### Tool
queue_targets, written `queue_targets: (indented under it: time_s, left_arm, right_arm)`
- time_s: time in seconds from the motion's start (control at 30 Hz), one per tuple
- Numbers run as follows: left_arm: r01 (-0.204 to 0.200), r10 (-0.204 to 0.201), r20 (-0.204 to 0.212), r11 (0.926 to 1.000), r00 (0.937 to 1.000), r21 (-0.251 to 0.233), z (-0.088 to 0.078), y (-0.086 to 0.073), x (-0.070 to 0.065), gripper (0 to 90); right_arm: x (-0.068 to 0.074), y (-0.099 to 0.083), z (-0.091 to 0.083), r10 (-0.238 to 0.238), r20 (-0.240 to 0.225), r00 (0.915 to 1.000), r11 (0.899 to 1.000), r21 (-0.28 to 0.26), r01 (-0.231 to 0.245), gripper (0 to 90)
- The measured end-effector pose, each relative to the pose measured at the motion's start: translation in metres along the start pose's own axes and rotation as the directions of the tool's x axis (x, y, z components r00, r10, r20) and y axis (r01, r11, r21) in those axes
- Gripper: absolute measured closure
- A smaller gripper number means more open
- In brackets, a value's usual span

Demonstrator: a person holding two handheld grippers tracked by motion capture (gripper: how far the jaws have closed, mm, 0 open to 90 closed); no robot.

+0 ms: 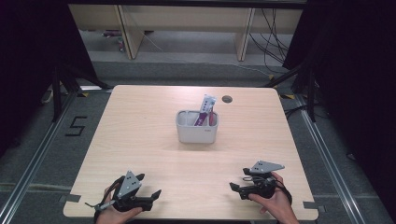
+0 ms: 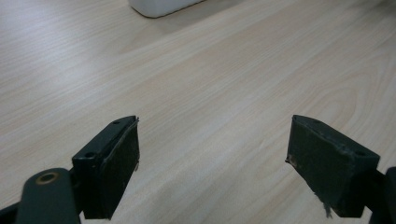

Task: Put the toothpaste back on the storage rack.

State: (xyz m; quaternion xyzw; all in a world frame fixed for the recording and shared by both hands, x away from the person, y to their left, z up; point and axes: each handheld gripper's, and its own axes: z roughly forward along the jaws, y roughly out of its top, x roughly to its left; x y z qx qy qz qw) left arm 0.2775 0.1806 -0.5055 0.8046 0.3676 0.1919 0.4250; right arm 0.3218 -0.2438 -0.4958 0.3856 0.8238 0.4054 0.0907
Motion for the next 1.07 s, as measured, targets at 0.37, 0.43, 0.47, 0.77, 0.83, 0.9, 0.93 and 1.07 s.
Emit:
queue_targets:
  time_s: [0.37,0.43,0.47,0.77,0.83,0.9,0.93,1.07]
  left_arm:
    - [-0.029,0.029,-0.015,0.9996,0.9995,0.008,0.0026,-0.0025,-0.0023,16.6]
    - [-0.007,0.007,-0.017,1.0000,0.9998,-0.007,0.0034,-0.0031,-0.0021,16.5]
    - [-0.012,0.012,-0.021,0.9999,0.9997,-0.005,0.0030,-0.0032,-0.0020,16.5]
    - [-0.020,0.020,-0.011,0.9998,0.9997,0.007,0.0031,-0.0030,-0.0021,16.5]
    - [-0.017,0.017,-0.010,0.9999,0.9998,0.001,0.0037,-0.0033,-0.0019,16.5]
    - [-0.021,0.021,-0.011,0.9998,0.9997,0.007,0.0030,-0.0030,-0.0019,16.5]
    - [-0.020,0.020,-0.011,0.9998,0.9997,0.007,0.0030,-0.0029,-0.0020,16.5]
    - [-0.014,0.014,-0.009,0.9999,0.9999,0.003,0.0039,-0.0032,-0.0022,16.5]
  right_arm:
    - [0.0006,0.0006,0.0018,-0.048,-0.001,0.9988,0.999,-0.010,0.048,18.9]
    - [0.0008,0.0006,0.0022,-0.052,-0.004,0.9986,0.999,-0.009,0.052,18.8]
    - [0.0010,0.0006,0.0025,-0.055,-0.003,0.9985,0.998,-0.011,0.055,18.8]
    - [0.0027,0.0007,0.0034,-0.045,-0.022,0.9987,0.999,0.001,0.045,18.9]
    - [0.0019,0.0011,0.0039,-0.050,-0.049,0.9976,0.999,0.010,0.050,18.9]
    - [0.0033,0.0008,0.0032,-0.051,-0.014,0.9986,0.999,0.004,0.051,18.9]
    - [0.0033,0.0008,0.0030,-0.051,-0.010,0.9986,0.999,0.003,0.051,18.9]
    - [0.0033,0.0006,0.0038,-0.054,-0.012,0.9985,0.999,-0.003,0.053,18.9]
